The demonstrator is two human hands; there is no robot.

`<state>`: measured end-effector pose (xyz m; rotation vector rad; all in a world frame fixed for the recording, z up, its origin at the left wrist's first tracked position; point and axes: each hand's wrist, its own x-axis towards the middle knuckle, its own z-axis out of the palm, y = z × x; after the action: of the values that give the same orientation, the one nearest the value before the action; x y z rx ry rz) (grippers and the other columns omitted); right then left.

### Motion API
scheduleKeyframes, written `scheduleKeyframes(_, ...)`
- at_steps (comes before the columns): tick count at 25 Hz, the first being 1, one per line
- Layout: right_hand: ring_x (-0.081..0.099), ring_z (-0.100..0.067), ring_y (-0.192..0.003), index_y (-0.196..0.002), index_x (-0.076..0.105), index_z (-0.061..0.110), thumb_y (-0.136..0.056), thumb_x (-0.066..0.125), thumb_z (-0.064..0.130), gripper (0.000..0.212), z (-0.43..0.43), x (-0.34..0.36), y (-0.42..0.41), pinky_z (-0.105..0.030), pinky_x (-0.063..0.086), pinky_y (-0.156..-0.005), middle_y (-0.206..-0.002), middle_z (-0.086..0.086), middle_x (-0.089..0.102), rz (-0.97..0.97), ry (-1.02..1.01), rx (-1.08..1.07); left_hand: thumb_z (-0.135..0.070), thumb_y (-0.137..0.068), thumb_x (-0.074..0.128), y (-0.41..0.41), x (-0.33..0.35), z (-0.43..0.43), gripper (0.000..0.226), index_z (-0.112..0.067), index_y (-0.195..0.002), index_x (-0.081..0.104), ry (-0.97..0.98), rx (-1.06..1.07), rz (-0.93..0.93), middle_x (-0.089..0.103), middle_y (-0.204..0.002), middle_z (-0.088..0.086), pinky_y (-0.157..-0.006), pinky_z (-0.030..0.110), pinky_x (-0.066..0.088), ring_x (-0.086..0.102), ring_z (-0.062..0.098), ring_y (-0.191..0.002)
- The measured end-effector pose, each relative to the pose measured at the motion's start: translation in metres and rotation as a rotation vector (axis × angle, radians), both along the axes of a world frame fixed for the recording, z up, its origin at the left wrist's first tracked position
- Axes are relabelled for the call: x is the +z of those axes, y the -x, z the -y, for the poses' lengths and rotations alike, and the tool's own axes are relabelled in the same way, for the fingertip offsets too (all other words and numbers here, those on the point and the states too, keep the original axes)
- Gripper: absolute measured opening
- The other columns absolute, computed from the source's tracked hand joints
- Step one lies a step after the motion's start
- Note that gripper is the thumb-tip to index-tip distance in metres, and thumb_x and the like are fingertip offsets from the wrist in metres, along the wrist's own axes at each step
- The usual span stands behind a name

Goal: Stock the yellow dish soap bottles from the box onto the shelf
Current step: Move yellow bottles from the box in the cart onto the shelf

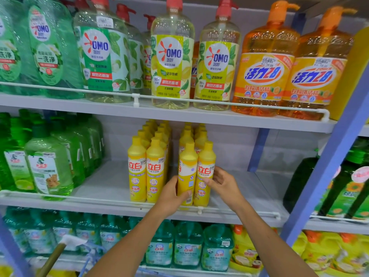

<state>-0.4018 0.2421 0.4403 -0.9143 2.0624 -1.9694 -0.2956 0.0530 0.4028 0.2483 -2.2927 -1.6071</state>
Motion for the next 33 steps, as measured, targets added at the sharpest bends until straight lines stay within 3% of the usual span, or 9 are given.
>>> scheduleKeyframes(5,0.071,-0.016,-0.109,-0.126,0.064,0.012,-0.080,0.082,0.011,0.049,0.014,-0.014,-0.008,-0.033,0.059,-0.092,-0.119,0.000,0.074,0.039,0.047,-0.101,-0.037,-0.066,0.090,0.015,0.010,-0.011,0.065,-0.021,-0.121,0.059,0.045,0.214,-0.034,0.070,-0.115,-0.005,-0.091,0.039,0.058,0.067,0.012,-0.104)
scheduleKeyframes(10,0.071,-0.009,-0.107,-0.128,0.062,0.015,-0.072,0.087,0.027,0.062,0.011,-0.025,-0.007,-0.028,0.058,-0.091,-0.119,0.005,0.073,0.036,0.033,-0.176,-0.031,-0.076,0.086,0.011,0.002,-0.003,0.061,-0.025,-0.130,0.058,-0.020,0.085,-0.014,0.070,-0.120,-0.010,-0.097,0.039,0.056,0.066,0.006,-0.110)
scheduleKeyframes(15,0.072,-0.004,-0.102,-0.125,0.063,0.014,-0.082,0.082,0.016,0.048,0.015,-0.037,-0.010,-0.017,0.056,-0.084,-0.115,0.005,0.074,0.027,0.030,-0.192,-0.031,-0.073,0.088,0.012,-0.001,-0.002,0.057,-0.024,-0.122,0.060,0.005,0.187,-0.044,0.072,-0.112,-0.010,-0.091,0.038,0.059,0.069,0.005,-0.101)
scheduleKeyframes(20,0.070,-0.003,-0.106,-0.127,0.060,0.020,-0.080,0.084,0.014,0.053,0.013,-0.041,-0.008,-0.017,0.055,-0.086,-0.119,0.008,0.072,0.033,-0.020,-0.151,-0.048,-0.064,0.088,0.016,-0.002,-0.003,0.070,-0.025,-0.122,0.059,0.004,0.229,-0.058,0.072,-0.113,-0.010,-0.089,0.038,0.059,0.069,0.007,-0.103)
scheduleKeyframes(25,0.070,-0.006,-0.109,-0.125,0.060,0.026,-0.078,0.085,0.016,0.054,0.014,-0.045,-0.004,-0.027,0.056,-0.096,-0.120,0.007,0.072,0.010,-0.091,-0.147,-0.025,-0.075,0.088,0.012,-0.001,-0.005,0.058,-0.018,-0.125,0.060,0.030,0.262,-0.054,0.070,-0.110,-0.009,-0.083,0.022,0.056,0.065,-0.001,-0.098)
scheduleKeyframes(29,0.069,-0.009,-0.112,-0.128,0.063,0.020,-0.079,0.083,0.028,0.053,0.019,-0.045,0.001,-0.035,0.056,-0.099,-0.122,0.007,0.072,-0.032,-0.130,-0.145,-0.036,-0.069,0.090,0.022,0.005,-0.010,0.059,-0.018,-0.115,0.059,0.111,0.378,-0.052,0.071,-0.110,-0.002,-0.085,0.039,0.060,0.068,0.015,-0.098)
scheduleKeyframes(33,0.071,0.002,-0.097,-0.115,0.064,0.028,-0.079,0.085,0.024,0.042,0.023,-0.048,-0.004,-0.020,0.058,-0.087,-0.106,0.016,0.073,-0.062,-0.122,-0.257,-0.031,-0.069,0.090,0.024,0.000,-0.009,0.057,-0.020,-0.116,0.061,0.114,0.360,-0.060,0.072,-0.110,-0.003,-0.087,0.040,0.060,0.069,0.014,-0.098)
